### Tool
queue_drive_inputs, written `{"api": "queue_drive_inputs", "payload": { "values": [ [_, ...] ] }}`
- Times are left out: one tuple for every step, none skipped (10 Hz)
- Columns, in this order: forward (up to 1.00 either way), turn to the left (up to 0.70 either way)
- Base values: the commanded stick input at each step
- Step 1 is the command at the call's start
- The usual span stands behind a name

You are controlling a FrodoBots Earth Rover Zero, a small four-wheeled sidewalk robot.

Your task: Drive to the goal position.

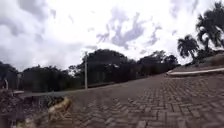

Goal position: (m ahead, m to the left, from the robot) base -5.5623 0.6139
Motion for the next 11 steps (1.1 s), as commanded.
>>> {"api": "queue_drive_inputs", "payload": {
  "values": [
    [0.85, 0.0],
    [0.85, 0.0],
    [0.85, -0.08],
    [0.85, -0.16],
    [0.85, 0.0],
    [0.85, 0.0],
    [0.85, 0.0],
    [0.85, 0.0],
    [0.85, 0.0],
    [0.85, 0.0],
    [0.85, 0.0]
  ]
}}
